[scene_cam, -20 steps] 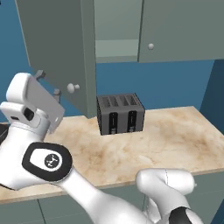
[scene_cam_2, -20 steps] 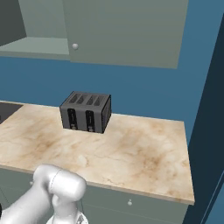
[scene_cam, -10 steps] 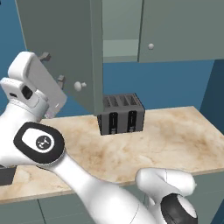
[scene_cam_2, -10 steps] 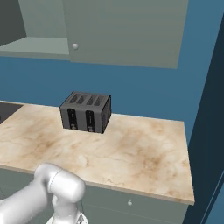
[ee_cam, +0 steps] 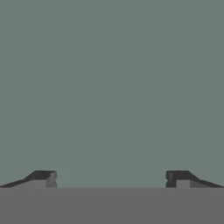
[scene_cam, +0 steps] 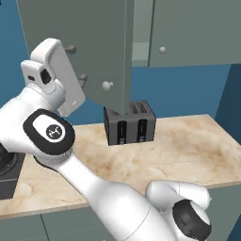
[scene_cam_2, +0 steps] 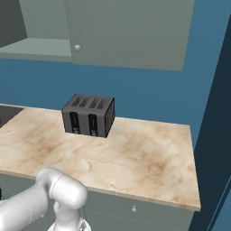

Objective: Open the cabinet and move the ladle to the pot. Then close the cabinet.

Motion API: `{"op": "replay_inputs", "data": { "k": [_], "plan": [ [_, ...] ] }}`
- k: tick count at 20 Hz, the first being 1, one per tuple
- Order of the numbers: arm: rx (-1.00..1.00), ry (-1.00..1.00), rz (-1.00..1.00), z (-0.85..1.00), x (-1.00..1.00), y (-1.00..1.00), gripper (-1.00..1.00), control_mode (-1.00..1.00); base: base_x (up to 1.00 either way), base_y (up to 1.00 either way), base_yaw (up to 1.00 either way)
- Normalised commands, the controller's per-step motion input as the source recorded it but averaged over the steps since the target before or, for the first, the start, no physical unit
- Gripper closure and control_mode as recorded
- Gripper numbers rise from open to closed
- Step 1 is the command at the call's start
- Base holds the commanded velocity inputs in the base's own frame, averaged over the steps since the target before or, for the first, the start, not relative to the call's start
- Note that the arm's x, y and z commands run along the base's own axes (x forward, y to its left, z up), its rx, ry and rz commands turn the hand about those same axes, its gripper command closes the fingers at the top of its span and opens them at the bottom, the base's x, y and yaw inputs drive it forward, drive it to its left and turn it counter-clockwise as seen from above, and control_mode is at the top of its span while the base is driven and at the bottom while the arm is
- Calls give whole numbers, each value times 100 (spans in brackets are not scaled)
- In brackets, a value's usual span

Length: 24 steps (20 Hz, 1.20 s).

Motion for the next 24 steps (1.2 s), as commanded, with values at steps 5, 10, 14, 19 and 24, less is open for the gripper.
{"op": "replay_inputs", "data": {
  "k": [5, 10, 14, 19, 24],
  "plan": [
    [12, 19, -5, 2, 44, -74, -100, -100, 0, 0, 0],
    [13, 19, -1, 4, 59, -63, -100, -100, 0, 0, 0],
    [13, 15, 0, 10, 54, -58, -100, -100, 0, 0, 0],
    [10, 12, 0, 3, 53, -61, -100, -100, 0, 0, 0],
    [8, 8, 0, 0, 62, -71, -100, -100, 0, 0, 0]
  ]
}}
